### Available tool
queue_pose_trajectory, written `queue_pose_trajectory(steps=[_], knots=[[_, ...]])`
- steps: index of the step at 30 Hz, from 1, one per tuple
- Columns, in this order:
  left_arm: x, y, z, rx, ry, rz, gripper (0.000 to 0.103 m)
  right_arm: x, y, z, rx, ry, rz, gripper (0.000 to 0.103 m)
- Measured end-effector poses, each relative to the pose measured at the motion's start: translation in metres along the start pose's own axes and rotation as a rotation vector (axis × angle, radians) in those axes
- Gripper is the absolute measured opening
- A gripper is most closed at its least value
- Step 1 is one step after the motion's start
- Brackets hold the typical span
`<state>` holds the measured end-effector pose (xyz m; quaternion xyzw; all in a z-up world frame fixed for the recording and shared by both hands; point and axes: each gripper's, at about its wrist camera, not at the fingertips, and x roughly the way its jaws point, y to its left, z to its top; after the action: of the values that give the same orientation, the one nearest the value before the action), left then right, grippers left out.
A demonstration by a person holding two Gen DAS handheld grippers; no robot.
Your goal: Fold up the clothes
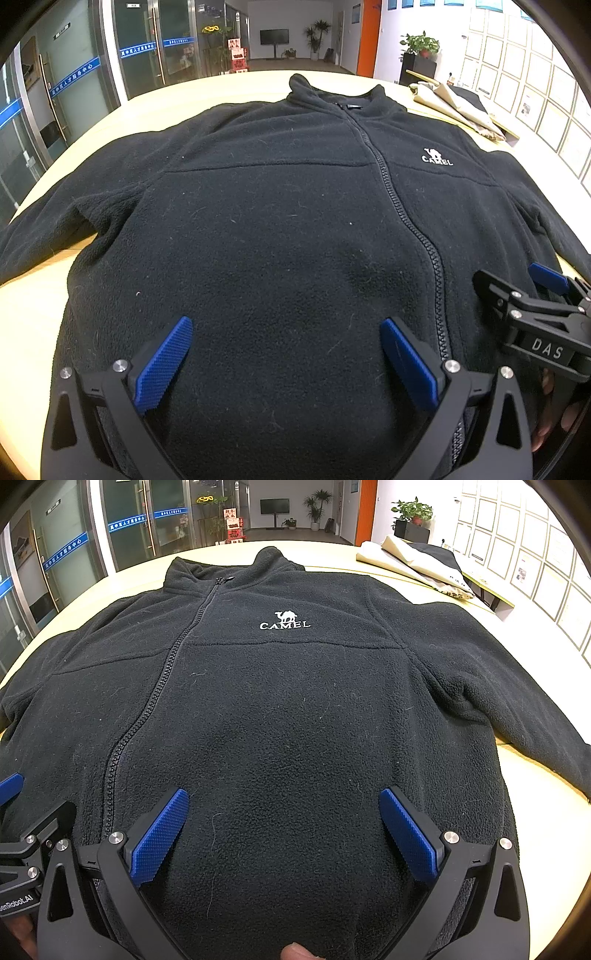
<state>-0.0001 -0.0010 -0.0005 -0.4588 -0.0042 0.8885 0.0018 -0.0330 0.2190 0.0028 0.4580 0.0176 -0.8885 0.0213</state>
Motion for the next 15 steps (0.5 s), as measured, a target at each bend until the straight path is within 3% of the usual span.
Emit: queue_pose_trajectory(steps=[15], knots=[[-0.0001,0.0003,-0.0009,0.003,0.002,0.005,0.103,-0.0004,0.0005,-0.0001,-0.002,-0.001,-0.004,0.103]])
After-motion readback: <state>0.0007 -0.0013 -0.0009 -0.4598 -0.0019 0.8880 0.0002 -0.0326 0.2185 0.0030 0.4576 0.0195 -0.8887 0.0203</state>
